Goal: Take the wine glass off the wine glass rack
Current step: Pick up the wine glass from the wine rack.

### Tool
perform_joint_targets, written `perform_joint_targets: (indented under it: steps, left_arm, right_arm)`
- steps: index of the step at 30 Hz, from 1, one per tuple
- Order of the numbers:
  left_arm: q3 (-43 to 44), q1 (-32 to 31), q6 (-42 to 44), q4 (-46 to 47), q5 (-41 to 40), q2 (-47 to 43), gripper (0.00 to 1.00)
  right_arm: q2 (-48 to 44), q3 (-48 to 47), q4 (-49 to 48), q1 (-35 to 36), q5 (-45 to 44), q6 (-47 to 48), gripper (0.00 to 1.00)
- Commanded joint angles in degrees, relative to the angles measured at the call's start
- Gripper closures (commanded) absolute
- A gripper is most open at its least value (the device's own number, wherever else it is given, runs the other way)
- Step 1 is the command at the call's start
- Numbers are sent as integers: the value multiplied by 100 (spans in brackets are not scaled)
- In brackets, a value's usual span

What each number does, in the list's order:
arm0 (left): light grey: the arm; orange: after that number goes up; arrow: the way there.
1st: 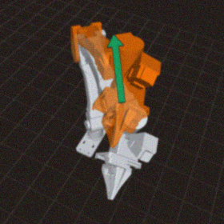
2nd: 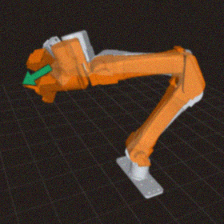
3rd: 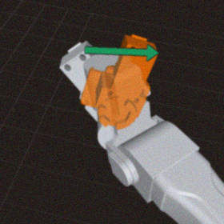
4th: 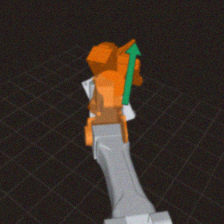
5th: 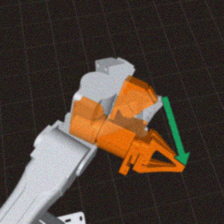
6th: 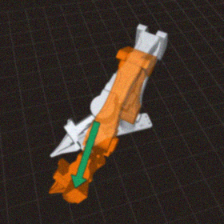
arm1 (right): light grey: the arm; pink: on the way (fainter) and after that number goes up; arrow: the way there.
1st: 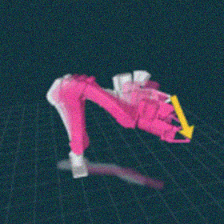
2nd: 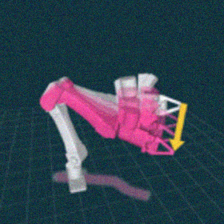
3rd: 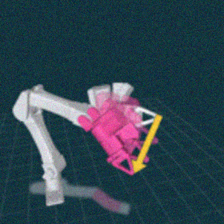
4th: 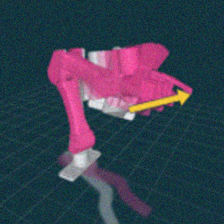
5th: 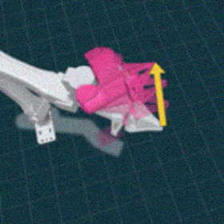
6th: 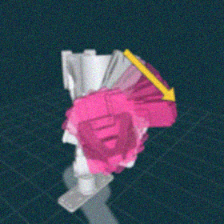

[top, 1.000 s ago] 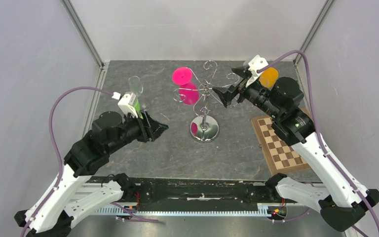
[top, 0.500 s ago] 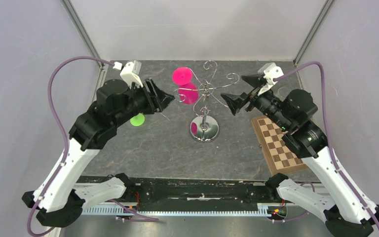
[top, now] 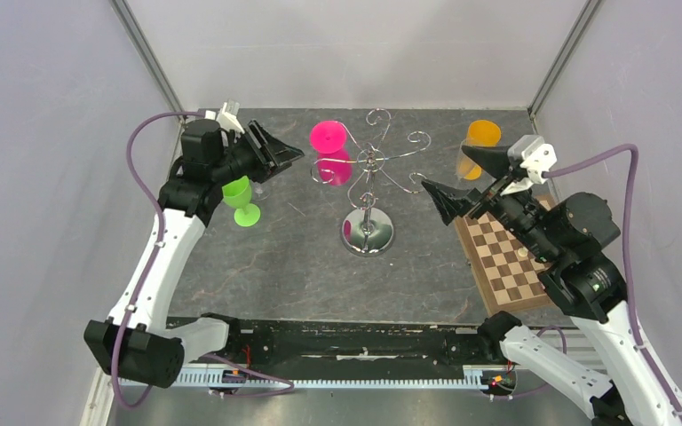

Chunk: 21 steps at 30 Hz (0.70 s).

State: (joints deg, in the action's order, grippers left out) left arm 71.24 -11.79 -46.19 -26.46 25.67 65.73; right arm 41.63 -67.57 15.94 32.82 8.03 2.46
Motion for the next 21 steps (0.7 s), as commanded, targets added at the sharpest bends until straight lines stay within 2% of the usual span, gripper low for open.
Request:
perform_joint_targets:
  steps: [1,10,21]
  left_arm:
    - [-88,128,-618,1063,905,120,41]
    - [-284,186,-1254,1872,1275,406,41]
    - [-365,186,-1624,2375,1531,742,42]
  right_arm:
    - [-127,68,77,1,-100,57,2]
    - [-291,230,106,-4,-135,106,2]
    - [-401,295,124,-1,-207,151,2]
